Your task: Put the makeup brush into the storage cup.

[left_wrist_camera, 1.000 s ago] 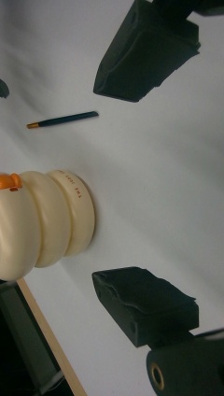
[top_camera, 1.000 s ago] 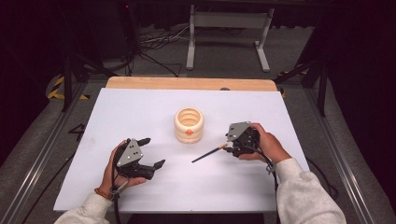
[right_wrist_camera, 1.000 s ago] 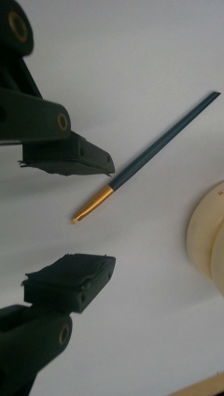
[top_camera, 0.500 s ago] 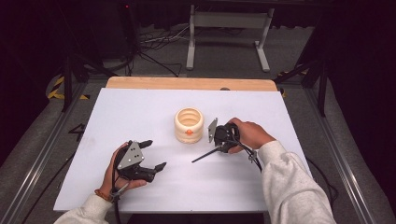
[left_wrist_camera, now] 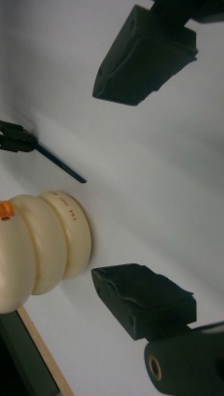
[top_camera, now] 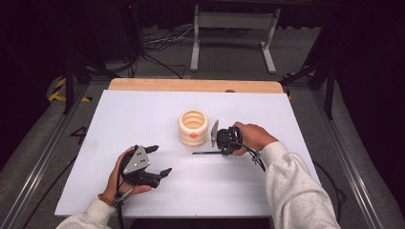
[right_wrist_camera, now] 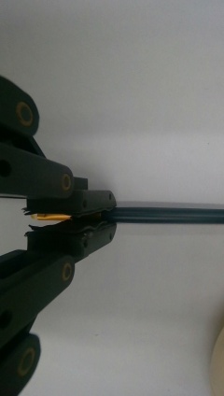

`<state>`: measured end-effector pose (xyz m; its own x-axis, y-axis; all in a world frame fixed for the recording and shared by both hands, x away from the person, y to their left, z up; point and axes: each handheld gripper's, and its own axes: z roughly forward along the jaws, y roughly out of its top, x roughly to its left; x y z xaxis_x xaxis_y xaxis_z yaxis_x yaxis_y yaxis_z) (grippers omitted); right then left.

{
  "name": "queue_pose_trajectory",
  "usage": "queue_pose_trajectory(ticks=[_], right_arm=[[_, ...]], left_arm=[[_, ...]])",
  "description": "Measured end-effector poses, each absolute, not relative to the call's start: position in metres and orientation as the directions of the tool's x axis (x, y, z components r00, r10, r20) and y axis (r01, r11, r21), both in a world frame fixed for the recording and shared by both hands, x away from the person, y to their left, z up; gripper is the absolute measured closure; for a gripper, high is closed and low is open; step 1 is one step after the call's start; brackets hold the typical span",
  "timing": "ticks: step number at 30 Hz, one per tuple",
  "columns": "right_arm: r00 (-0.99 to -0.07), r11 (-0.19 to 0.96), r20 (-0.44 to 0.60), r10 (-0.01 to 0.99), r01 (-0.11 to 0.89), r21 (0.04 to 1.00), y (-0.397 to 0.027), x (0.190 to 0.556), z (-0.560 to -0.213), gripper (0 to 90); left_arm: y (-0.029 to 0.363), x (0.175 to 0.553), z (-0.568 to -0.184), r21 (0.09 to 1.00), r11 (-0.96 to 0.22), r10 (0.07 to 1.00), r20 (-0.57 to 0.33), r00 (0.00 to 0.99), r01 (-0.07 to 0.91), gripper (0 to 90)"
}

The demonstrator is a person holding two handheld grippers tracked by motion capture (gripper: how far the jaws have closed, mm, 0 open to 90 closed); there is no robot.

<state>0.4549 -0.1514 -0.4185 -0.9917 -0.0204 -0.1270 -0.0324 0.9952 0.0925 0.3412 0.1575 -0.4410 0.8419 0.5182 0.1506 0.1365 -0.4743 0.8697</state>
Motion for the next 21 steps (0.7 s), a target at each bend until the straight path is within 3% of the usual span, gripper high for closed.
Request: queue_pose_trajectory(ticks=[4,7,11,18,21], right_arm=[[-0.994,0.977,-0.104,-0.021,-0.043,0.209,-0.152,0.448,-0.410,84.1],[-0.994,0.973,-0.107,-0.019,-0.043,0.225,-0.151,0.442,-0.404,84.1],[-0.993,0.976,-0.116,-0.001,-0.026,0.215,-0.151,0.438,-0.400,84.0],[-0.986,0.981,-0.117,0.116,0.096,0.168,-0.136,0.428,-0.387,84.0],[-0.987,0.985,-0.112,0.111,0.094,0.144,-0.122,0.422,-0.384,84.0]], left_arm=[[0.154,0.340,-0.442,0.860,-0.494,0.514,0.167,0.842,0.130,14.2],[0.152,0.340,-0.441,0.856,-0.504,0.518,0.191,0.834,0.117,14.6],[0.149,0.337,-0.439,0.845,-0.528,0.516,0.235,0.824,0.089,18.1],[0.131,0.333,-0.439,0.796,-0.605,0.480,0.340,0.809,0.024,20.4],[0.123,0.331,-0.438,0.770,-0.638,0.468,0.403,0.786,-0.015,22.7]])
